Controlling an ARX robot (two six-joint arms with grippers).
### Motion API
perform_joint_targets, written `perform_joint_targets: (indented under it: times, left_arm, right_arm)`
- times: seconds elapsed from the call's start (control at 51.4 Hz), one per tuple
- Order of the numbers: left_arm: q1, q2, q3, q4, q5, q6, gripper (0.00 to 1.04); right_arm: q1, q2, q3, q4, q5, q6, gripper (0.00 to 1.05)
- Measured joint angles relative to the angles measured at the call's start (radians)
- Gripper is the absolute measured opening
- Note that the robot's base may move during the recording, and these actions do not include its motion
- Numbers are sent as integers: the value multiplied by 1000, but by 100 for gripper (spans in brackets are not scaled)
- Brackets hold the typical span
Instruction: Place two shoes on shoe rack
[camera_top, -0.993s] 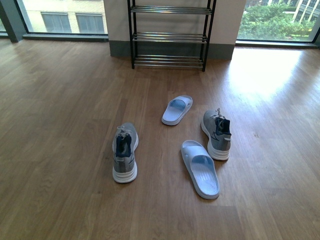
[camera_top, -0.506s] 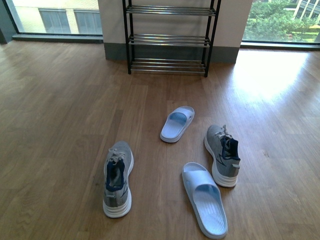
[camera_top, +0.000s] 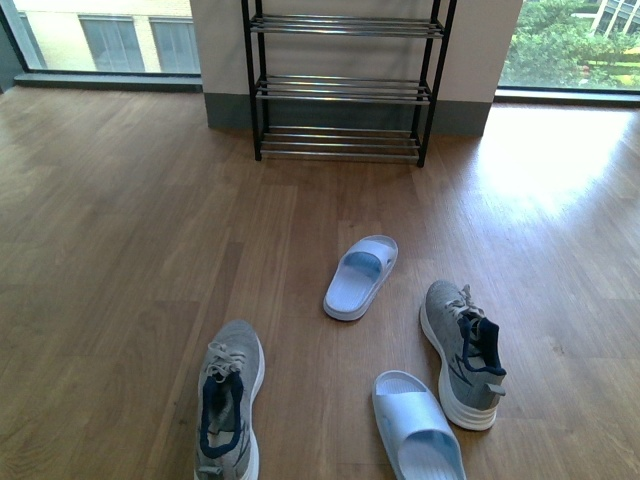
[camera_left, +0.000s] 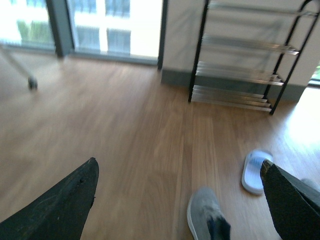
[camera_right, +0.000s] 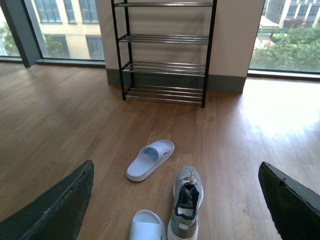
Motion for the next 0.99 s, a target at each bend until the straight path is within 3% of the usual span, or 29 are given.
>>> perform_joint_targets:
  times: [0.058,0.156,0.253,0.37,0.584,0.681,0.837,0.993]
  left_arm:
    - [3,35,8,-43,-4,-140,95]
    - [28,139,15,-9,69,-393,95]
    - [68,301,57,63,113,-542,95]
    - [29,582,150,188,98,-628,95]
    - [-132,1154,300,406,20,-643,95]
    - [-197,1462,379,420,-35,-594,95]
    - [-228,1802,556,403,-105,-508,95]
    - [-245,2031,719,381,-90,-457,95]
  right_arm:
    - [0,0,0,0,0,0,95]
    - [0,0,0,0,0,0,95]
    - [0,0,0,0,0,0,95]
    - [0,0,0,0,0,0,95]
    - [0,0,0,0,0,0,95]
    - [0,0,0,0,0,0,95]
    - [0,0,0,0,0,0,95]
    - [0,0,0,0,0,0,95]
